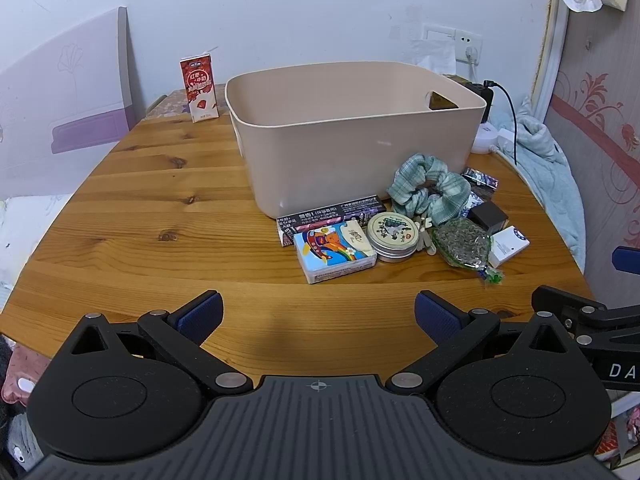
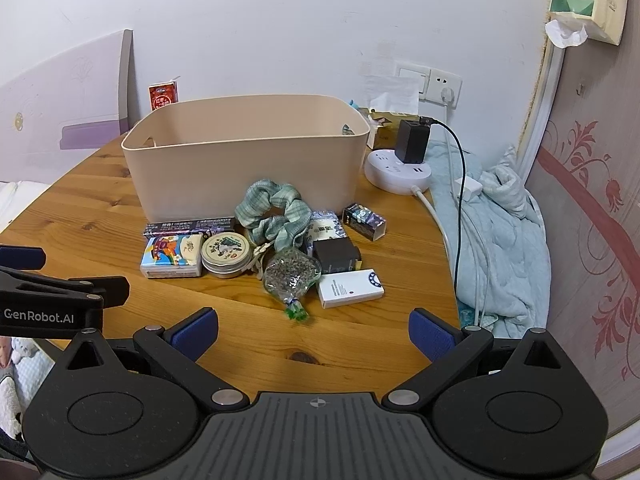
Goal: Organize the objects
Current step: 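Move both tools toward the items in front of the basket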
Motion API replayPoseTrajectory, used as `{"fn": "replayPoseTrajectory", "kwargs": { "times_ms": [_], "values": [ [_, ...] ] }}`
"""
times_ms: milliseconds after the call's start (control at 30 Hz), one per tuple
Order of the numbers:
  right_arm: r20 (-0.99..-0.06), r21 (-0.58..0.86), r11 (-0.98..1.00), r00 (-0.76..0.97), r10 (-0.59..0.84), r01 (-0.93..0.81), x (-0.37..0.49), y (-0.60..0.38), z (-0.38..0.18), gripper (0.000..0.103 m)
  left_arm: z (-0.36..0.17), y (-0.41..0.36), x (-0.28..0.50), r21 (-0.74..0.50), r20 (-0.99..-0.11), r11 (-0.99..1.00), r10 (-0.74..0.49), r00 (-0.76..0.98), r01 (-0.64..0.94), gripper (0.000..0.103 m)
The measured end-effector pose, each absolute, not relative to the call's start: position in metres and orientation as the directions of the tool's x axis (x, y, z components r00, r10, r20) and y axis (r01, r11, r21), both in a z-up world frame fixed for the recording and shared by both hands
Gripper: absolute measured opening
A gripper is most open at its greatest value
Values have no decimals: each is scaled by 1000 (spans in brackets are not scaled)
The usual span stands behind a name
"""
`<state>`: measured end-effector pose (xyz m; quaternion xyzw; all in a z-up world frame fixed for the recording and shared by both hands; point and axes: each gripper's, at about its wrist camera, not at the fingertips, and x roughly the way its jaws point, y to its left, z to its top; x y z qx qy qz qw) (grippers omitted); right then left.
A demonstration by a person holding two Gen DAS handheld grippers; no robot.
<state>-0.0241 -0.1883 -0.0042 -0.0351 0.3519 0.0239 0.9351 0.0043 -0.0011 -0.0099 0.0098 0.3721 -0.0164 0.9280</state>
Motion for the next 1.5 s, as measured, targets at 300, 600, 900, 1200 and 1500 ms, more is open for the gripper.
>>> {"fn": "replayPoseTrajectory", "kwargs": {
  "times_ms": [300,600,900,1200,1500],
  "values": [
    [-663,-46,996,748,24,-73,-22,-187,-5,103,-9,3,6,6,-693,999,-22,720,36,103],
    [-664,-40,997,747,29,-74,-21,-188,-5,103,-10,4,8,8,-694,999,-19,720,35,103],
    [-663,-38,997,748,29,-72,-21,-188,-5,103,-10,4,8,11,-693,999,-16,721,33,103],
    [-660,-34,997,750,35,-76,-17,-189,-5,103,-14,5,12,20,-694,999,-8,720,31,103],
    [-651,-40,995,758,40,-88,-6,-187,-6,103,-14,1,24,46,-692,999,10,721,30,103]
  ]
}}
